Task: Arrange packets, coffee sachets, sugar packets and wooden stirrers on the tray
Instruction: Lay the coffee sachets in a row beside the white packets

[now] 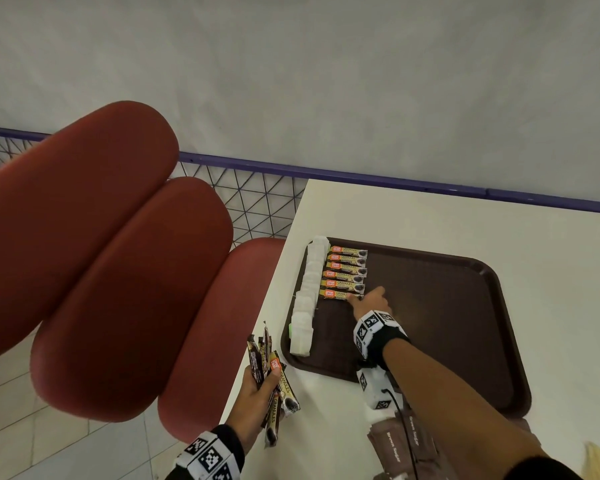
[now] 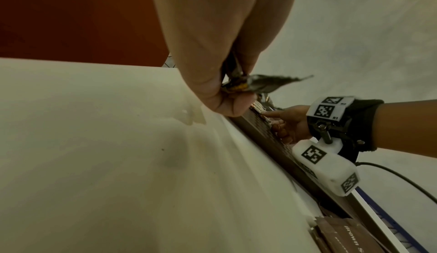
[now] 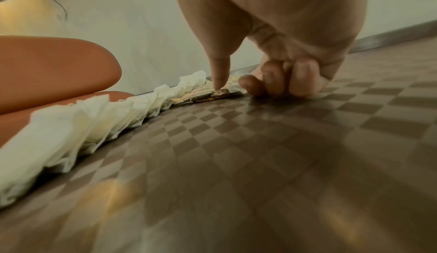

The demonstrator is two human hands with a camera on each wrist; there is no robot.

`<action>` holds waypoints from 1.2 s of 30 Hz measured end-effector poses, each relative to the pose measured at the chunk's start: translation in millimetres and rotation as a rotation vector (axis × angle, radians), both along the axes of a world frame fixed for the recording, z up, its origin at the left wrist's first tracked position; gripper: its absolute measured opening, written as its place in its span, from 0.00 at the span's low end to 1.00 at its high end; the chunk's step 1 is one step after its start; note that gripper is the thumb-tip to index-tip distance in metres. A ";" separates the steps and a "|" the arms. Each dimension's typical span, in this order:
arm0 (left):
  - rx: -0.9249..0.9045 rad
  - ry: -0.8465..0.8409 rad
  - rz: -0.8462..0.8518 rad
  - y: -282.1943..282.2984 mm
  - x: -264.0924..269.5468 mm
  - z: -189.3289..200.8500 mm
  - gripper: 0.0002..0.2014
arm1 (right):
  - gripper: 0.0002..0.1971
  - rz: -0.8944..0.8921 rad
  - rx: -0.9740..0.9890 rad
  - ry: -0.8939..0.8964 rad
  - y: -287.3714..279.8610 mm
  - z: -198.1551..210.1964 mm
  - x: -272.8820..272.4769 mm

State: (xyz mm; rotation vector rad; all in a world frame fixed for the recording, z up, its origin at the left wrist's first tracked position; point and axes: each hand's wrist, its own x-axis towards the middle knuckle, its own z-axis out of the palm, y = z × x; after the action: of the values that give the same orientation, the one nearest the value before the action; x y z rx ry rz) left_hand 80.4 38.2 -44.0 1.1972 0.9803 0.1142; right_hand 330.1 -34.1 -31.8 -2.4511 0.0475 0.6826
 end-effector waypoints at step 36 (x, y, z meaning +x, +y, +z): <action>0.094 -0.058 -0.208 -30.2 16.0 23.4 0.08 | 0.13 0.618 0.420 0.564 -76.2 23.2 -99.4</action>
State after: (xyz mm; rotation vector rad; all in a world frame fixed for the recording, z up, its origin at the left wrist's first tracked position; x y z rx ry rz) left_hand 96.4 8.0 -20.6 1.3676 0.8014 0.0300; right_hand 230.7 -110.3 -8.6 -1.7924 -0.5909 1.4651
